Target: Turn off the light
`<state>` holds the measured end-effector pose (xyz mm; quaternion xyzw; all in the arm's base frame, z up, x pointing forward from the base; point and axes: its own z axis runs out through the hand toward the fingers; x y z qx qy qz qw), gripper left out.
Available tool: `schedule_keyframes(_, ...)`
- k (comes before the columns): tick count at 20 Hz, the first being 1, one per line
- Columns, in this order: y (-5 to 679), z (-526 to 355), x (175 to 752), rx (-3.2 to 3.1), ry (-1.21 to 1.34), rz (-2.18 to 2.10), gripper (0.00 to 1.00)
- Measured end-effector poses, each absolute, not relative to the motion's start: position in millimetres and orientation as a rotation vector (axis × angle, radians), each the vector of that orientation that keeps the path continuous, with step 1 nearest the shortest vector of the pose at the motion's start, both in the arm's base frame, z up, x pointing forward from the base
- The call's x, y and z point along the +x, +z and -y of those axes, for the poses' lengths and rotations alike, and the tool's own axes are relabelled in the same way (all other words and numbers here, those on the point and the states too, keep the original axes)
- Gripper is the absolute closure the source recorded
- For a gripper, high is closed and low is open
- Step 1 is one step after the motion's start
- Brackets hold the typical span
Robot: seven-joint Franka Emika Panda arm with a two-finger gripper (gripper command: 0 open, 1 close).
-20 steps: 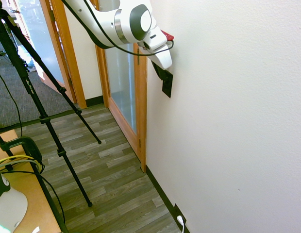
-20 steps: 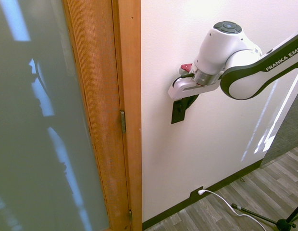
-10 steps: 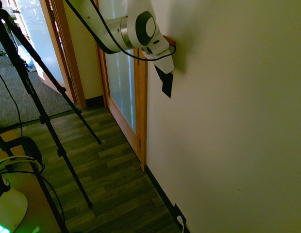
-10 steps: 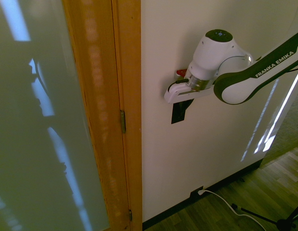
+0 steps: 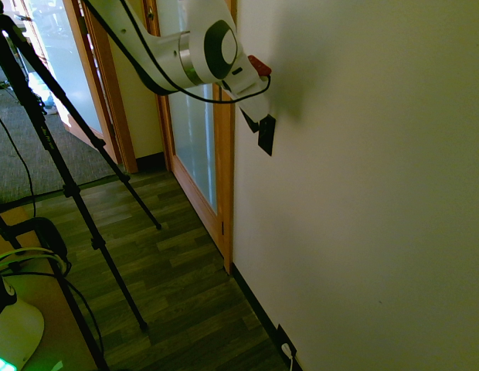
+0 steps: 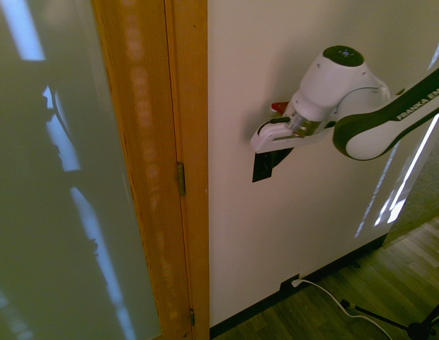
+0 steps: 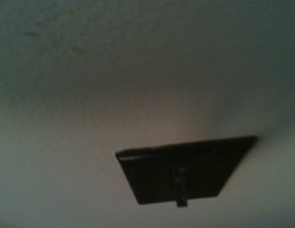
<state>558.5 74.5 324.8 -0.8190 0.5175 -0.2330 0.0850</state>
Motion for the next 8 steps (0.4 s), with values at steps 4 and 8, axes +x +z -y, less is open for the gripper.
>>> schedule_keyframes(4, 342, -70, 504, -2.428, -0.701, -1.569, 1.0)
schedule_keyframes(8, 335, -70, 464, -2.424, -0.643, -1.582, 1.0)
